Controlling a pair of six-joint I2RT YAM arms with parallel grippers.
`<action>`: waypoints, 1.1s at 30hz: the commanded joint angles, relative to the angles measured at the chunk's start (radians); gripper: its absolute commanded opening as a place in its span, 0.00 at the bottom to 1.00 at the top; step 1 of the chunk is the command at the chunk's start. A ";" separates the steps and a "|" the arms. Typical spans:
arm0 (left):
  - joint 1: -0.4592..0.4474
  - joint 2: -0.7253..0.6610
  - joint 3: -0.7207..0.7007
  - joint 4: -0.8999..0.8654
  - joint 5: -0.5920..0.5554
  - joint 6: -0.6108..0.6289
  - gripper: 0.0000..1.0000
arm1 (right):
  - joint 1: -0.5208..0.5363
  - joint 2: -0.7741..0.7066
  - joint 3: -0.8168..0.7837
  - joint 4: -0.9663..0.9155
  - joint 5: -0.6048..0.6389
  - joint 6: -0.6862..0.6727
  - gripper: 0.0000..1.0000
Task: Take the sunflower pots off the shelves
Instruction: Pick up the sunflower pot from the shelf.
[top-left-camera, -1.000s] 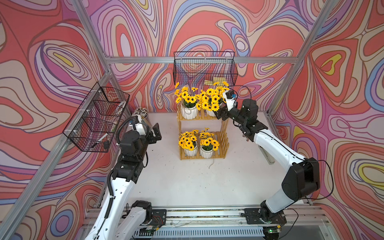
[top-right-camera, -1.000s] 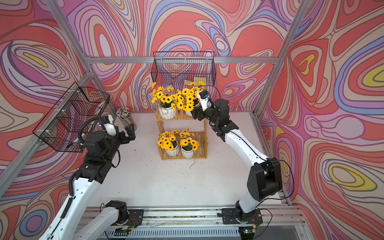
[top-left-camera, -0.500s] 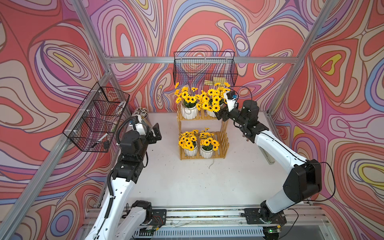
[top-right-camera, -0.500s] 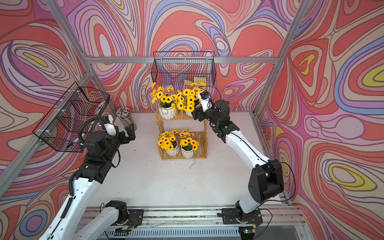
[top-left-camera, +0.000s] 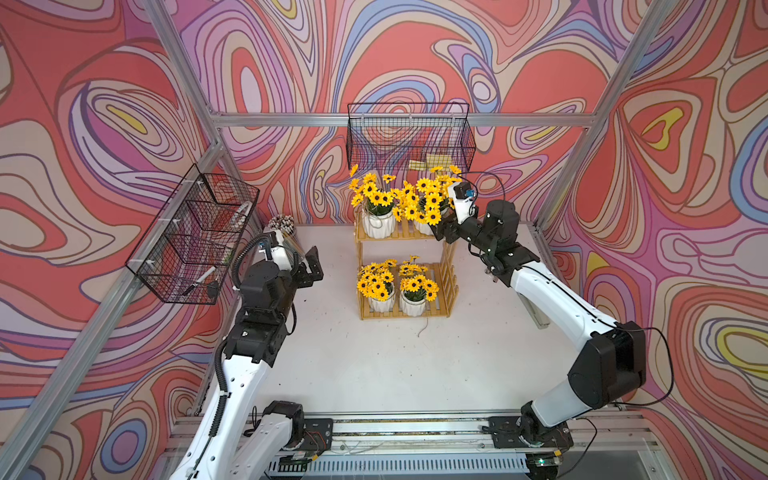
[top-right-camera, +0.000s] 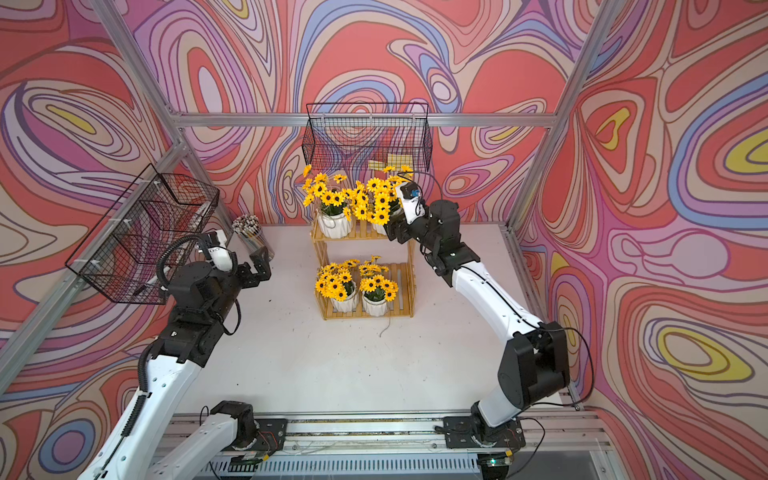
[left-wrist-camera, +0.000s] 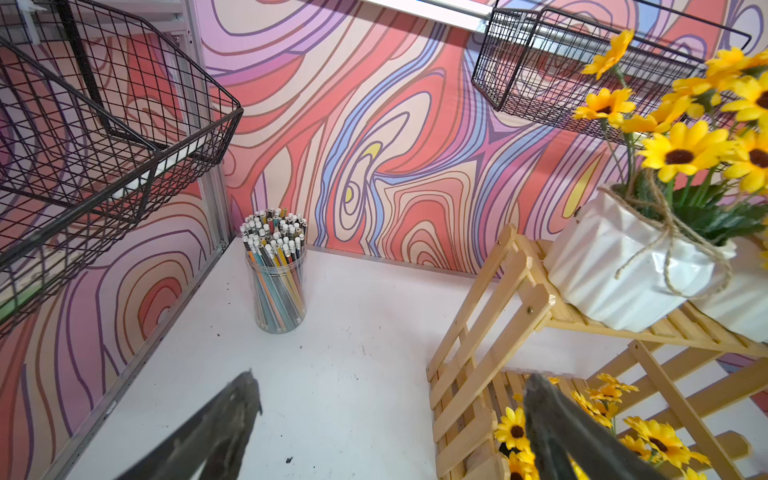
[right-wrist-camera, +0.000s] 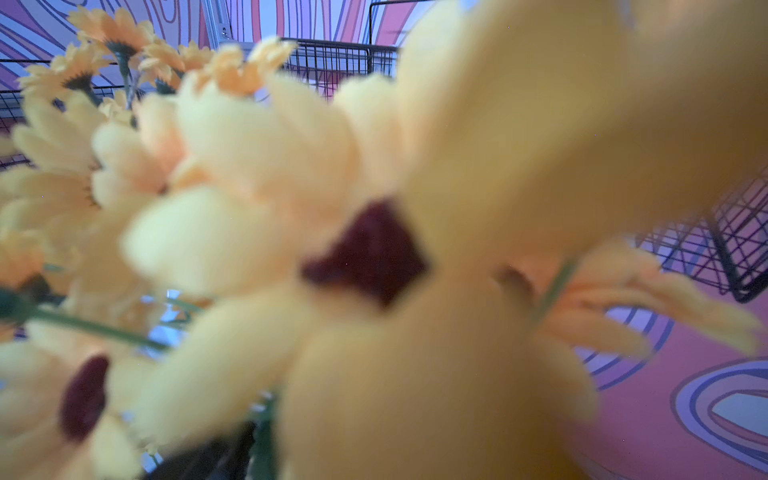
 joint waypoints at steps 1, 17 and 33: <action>0.000 -0.011 -0.005 0.041 -0.001 0.003 1.00 | 0.004 -0.032 -0.007 -0.031 0.011 -0.014 0.16; 0.000 0.000 -0.001 0.055 0.010 0.005 1.00 | 0.004 -0.078 -0.003 -0.027 0.003 0.007 0.02; 0.000 0.007 0.007 0.064 0.025 -0.003 1.00 | 0.005 -0.120 -0.026 -0.005 0.008 0.021 0.00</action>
